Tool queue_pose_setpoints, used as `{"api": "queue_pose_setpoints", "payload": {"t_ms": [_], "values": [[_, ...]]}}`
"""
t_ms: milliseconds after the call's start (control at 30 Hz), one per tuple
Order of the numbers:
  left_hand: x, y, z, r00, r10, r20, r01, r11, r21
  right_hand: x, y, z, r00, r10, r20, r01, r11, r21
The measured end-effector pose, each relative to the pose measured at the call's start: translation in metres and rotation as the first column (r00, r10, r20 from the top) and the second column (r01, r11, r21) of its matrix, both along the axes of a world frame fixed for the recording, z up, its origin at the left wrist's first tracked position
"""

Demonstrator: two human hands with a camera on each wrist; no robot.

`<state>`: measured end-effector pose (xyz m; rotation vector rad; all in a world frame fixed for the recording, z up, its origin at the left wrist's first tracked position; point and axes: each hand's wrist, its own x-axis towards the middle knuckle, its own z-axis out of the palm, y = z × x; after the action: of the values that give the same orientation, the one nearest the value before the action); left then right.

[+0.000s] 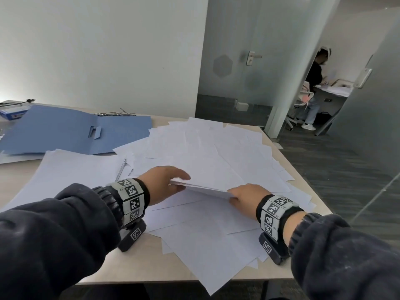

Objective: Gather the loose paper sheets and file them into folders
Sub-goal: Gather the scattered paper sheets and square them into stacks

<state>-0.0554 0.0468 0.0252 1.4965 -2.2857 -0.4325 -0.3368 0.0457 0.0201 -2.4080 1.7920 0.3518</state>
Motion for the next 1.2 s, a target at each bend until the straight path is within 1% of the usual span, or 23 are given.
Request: {"api": "queue_pose_setpoints", "payload": {"t_ms": [67, 100, 133, 167, 200, 267, 300, 333, 367, 400, 433, 467, 500, 533, 600, 633, 700, 767, 833, 900, 1033, 1100, 1200], "values": [[0.007, 0.0, -0.001, 0.996, 0.068, -0.053, -0.072, 0.994, -0.082, -0.004, -0.007, -0.002, 0.999, -0.044, 0.0, 0.044, 0.998, -0.044], [0.01, 0.001, -0.001, 0.986, 0.117, -0.116, -0.131, 0.984, -0.124, -0.006, -0.009, -0.003, 0.998, -0.056, 0.005, 0.056, 0.996, -0.062], [0.013, 0.002, -0.001, 0.961, 0.178, -0.213, -0.211, 0.967, -0.146, -0.007, -0.01, -0.002, 0.998, -0.065, 0.02, 0.066, 0.995, -0.077], [0.015, 0.006, 0.002, 0.912, 0.245, -0.329, -0.304, 0.943, -0.139, -0.008, -0.01, -0.002, 0.996, -0.075, 0.043, 0.079, 0.993, -0.093], [0.017, 0.008, 0.002, 0.842, 0.313, -0.439, -0.392, 0.914, -0.101, -0.008, -0.01, -0.001, 0.994, -0.085, 0.067, 0.092, 0.99, -0.109], [0.02, 0.012, -0.001, 0.674, 0.443, -0.591, -0.507, 0.86, 0.065, -0.005, -0.009, 0.002, 0.99, -0.096, 0.107, 0.11, 0.986, -0.124], [0.021, 0.015, -0.002, 0.584, 0.485, -0.651, -0.51, 0.843, 0.17, -0.003, -0.008, 0.003, 0.986, -0.096, 0.134, 0.113, 0.985, -0.131], [0.02, 0.017, -0.005, 0.481, 0.51, -0.713, -0.466, 0.838, 0.285, 0.0, -0.007, 0.004, 0.985, -0.088, 0.149, 0.109, 0.984, -0.138], [0.019, 0.021, -0.006, 0.368, 0.53, -0.764, -0.376, 0.836, 0.399, 0.003, -0.005, 0.004, 0.987, -0.076, 0.143, 0.096, 0.985, -0.144], [0.016, 0.025, -0.007, 0.27, 0.557, -0.785, -0.25, 0.828, 0.502, 0.008, -0.003, 0.005, 0.991, -0.059, 0.119, 0.076, 0.986, -0.15], [0.014, 0.029, -0.007, 0.211, 0.592, -0.778, -0.116, 0.805, 0.582, 0.014, -0.001, 0.005, 0.996, -0.038, 0.08, 0.05, 0.987, -0.153], [0.011, 0.033, -0.006, 0.199, 0.625, -0.755, -0.008, 0.772, 0.636, 0.02, 0.001, 0.005, 0.999, -0.016, 0.032, 0.02, 0.99, -0.141], [0.01, 0.035, -0.006, 0.21, 0.651, -0.729, 0.06, 0.736, 0.674, 0.025, 0.001, 0.004, 1.0, 0.01, -0.016, -0.012, 0.993, -0.12], [0.01, 0.034, -0.009, 0.218, 0.677, -0.702, 0.091, 0.703, 0.706, 0.031, 0.003, 0.003, 0.997, 0.043, -0.06, -0.049, 0.994, -0.099], [0.013, 0.029, -0.016, 0.194, 0.728, -0.658, 0.074, 0.658, 0.749, 0.042, 0.004, 0.0, 0.988, 0.112, -0.106, -0.121, 0.989, -0.083], [0.014, 0.027, -0.019, 0.172, 0.748, -0.641, 0.052, 0.643, 0.764, 0.047, 0.006, 0.0, 0.986, 0.139, -0.09, -0.146, 0.987, -0.066], [0.019, 0.024, -0.024, 0.158, 0.789, -0.594, -0.009, 0.603, 0.798, 0.052, 0.01, 0.0, 0.982, 0.191, -0.005, -0.191, 0.981, 0.034], [0.025, 0.021, -0.026, 0.171, 0.822, -0.543, -0.071, 0.56, 0.826, 0.05, 0.012, 0.002, 0.978, 0.179, 0.105, -0.196, 0.963, 0.183], [0.033, 0.017, -0.029, 0.187, 0.846, -0.499, -0.117, 0.523, 0.844, 0.043, 0.005, 0.004, 0.967, 0.091, 0.237, -0.145, 0.964, 0.223], [0.039, 0.013, -0.032, 0.176, 0.871, -0.459, -0.143, 0.484, 0.863, 0.03, -0.011, 0.002, 0.957, -0.012, 0.291, -0.042, 0.983, 0.179], [0.04, 0.008, -0.034, 0.15, 0.886, -0.439, -0.129, 0.458, 0.88, 0.0, -0.045, -0.005, 0.948, -0.22, 0.231, 0.193, 0.972, 0.135], [0.039, 0.007, -0.034, 0.151, 0.887, -0.437, -0.138, 0.457, 0.879, -0.016, -0.062, -0.009, 0.925, -0.314, 0.216, 0.287, 0.947, 0.147], [0.039, 0.008, -0.034, 0.143, 0.885, -0.444, -0.132, 0.462, 0.877, -0.044, -0.086, -0.014, 0.871, -0.464, 0.164, 0.446, 0.885, 0.135]]}}
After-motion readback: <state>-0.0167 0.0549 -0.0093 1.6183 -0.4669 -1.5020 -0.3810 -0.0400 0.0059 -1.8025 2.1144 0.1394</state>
